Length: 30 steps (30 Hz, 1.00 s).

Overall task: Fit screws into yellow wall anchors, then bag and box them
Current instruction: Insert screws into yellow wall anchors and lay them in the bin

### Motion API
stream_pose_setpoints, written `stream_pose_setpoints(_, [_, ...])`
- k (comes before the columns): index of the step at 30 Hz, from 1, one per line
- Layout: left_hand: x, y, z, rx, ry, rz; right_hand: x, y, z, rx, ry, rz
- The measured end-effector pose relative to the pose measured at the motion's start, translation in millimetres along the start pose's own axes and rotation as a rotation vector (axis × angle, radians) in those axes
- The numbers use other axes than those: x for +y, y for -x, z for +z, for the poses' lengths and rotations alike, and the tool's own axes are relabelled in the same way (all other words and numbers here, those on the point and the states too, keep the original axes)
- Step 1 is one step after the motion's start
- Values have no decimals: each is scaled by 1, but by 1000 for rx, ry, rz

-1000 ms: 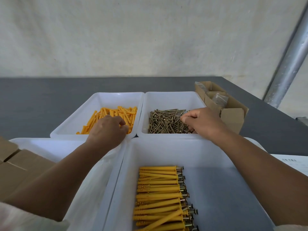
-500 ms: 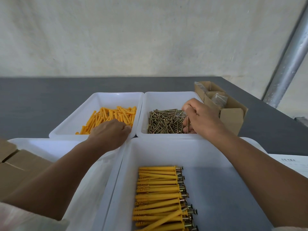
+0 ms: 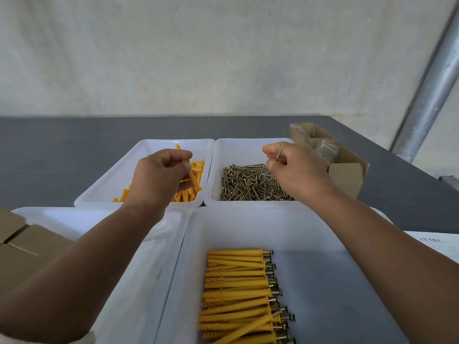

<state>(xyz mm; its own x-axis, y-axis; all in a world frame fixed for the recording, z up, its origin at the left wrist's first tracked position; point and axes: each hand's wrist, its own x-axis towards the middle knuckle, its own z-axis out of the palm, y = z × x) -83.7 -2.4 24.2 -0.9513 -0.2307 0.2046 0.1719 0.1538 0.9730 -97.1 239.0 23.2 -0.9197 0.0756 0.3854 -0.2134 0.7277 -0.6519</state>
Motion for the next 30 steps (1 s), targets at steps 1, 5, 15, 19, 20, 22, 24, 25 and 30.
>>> stream_pose_setpoints(1, [1,1,1,-26,50,-50,-4,0,0,5,1,-12])
stream_pose_setpoints(5, [4,2,4,-23,197,-165,-21,9,-4,-123,-242,-61])
stream_pose_setpoints(15, [5,3,4,1,353,-297,-43,32,2,-749,-75,-109])
stream_pose_setpoints(19, [4,4,5,-21,353,-287,-42,32,4,-754,-15,-102])
stream_pose_setpoints(20, [5,4,6,-24,347,-282,-42,32,4,-750,-11,-96])
stream_pose_setpoints(22, [5,5,7,-28,337,-275,-41,32,5,-748,-6,-85])
stream_pose_setpoints(24, [5,5,7,-31,330,-265,-40,32,6,-752,-5,-75])
stream_pose_setpoints(25, [5,5,7,-31,324,-260,-40,32,6,-752,-10,-68])
stream_pose_setpoints(30, [6,6,8,-53,298,-223,-41,30,5,-729,-45,-40])
